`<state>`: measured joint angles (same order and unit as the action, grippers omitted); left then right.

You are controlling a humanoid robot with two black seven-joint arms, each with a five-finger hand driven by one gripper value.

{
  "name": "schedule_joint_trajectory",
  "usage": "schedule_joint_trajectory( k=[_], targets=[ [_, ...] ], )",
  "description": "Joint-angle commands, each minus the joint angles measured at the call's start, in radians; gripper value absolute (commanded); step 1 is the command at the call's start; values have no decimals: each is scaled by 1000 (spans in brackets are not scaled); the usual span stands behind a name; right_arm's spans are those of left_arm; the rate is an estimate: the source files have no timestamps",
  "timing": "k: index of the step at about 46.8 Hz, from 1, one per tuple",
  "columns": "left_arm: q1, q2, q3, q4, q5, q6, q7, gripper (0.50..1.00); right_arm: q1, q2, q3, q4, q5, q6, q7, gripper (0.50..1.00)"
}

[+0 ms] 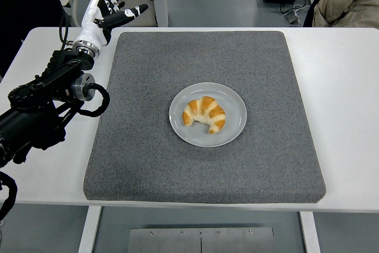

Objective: Place the bread on the plate

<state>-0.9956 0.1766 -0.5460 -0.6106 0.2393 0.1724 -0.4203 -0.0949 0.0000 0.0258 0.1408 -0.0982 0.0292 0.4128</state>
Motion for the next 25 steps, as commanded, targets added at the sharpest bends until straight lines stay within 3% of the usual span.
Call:
schedule_joint_trajectory(
  k=[1, 16, 25],
  targets=[
    [-2, -34, -26, 58, -1, -4, 0, 969, 0, 0, 0, 0, 0, 0, 0, 1000],
    [0, -85, -144, 91, -93, -19, 0, 969, 0, 0, 0, 13, 0, 6, 0, 1000],
    [0, -88, -146, 134, -138, -94, 0, 969, 6, 0, 0, 11, 0, 5, 0, 1000]
  ],
)
